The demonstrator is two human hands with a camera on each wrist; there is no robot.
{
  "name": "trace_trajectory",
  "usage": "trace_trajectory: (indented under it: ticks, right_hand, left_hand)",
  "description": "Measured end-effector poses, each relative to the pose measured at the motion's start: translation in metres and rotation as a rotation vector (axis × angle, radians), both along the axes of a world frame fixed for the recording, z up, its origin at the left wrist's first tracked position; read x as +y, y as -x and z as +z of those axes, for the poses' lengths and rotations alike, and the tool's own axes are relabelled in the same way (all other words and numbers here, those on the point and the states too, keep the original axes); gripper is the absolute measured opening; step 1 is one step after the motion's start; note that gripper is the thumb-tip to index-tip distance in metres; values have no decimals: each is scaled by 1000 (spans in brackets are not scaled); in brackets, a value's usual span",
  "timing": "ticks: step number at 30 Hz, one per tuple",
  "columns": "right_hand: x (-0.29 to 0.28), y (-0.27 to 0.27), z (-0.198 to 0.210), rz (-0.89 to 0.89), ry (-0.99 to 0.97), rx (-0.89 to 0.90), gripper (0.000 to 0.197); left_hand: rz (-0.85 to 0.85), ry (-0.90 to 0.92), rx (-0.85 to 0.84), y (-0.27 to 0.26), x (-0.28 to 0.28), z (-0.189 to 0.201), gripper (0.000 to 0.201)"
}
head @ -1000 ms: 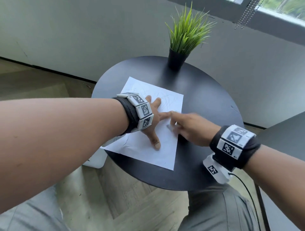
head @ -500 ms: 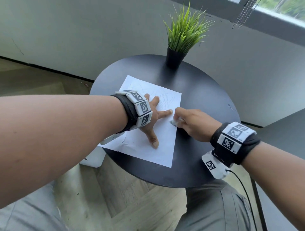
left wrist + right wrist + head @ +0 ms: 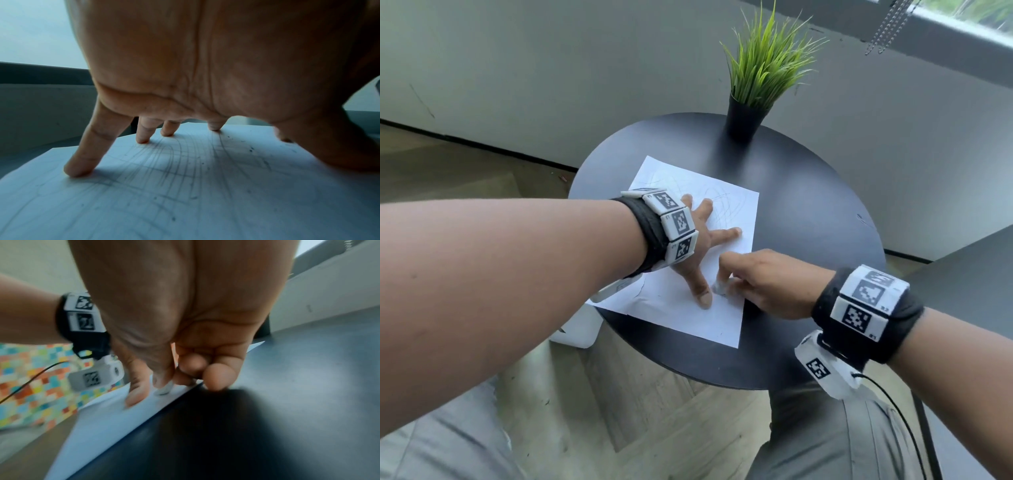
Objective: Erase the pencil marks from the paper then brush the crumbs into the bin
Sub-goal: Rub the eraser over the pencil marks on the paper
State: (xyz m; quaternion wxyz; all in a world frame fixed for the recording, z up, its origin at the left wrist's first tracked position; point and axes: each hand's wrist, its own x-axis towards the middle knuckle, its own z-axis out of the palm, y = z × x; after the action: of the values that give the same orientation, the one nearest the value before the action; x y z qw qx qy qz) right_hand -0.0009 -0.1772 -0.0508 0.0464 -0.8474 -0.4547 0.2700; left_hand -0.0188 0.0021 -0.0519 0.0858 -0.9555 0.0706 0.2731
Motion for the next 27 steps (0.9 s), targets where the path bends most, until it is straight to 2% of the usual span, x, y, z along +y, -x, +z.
trace_trajectory:
  ticks: [3,6,13,16,19,21,24,25,27]
  right_hand:
    - [-1,-20,-3,-201,-86,-103,20]
    - [-5,-34,-7,-325,-45,-109,26]
    - [-6,-44,2,-315,62,-186,26]
    - [-1,-20,4,-147,70,-194,23]
    - [6,8,4,61,77,-91,19]
    - [8,2,6,31,68,-63,21]
    - [7,-27,6,-229,37,-180,26]
    - [6,-30,4,-266,42,-211,26]
    - [6,-16,1,-163,65,-199,21]
  left_hand:
    - [15,24,-13,0,-2,-2,138]
    - [59,36,-9,7,-6,-2,133]
    - [10,106,-43,21,21,-9,133]
    - [42,120,-10,25,23,-13,136]
    - [51,131,1,25,23,-13,137]
    - [46,123,0,24,21,-11,136]
    - [43,120,0,24,18,-7,134]
    - [45,116,2,24,17,-6,134]
    - [46,104,15,24,16,-4,135]
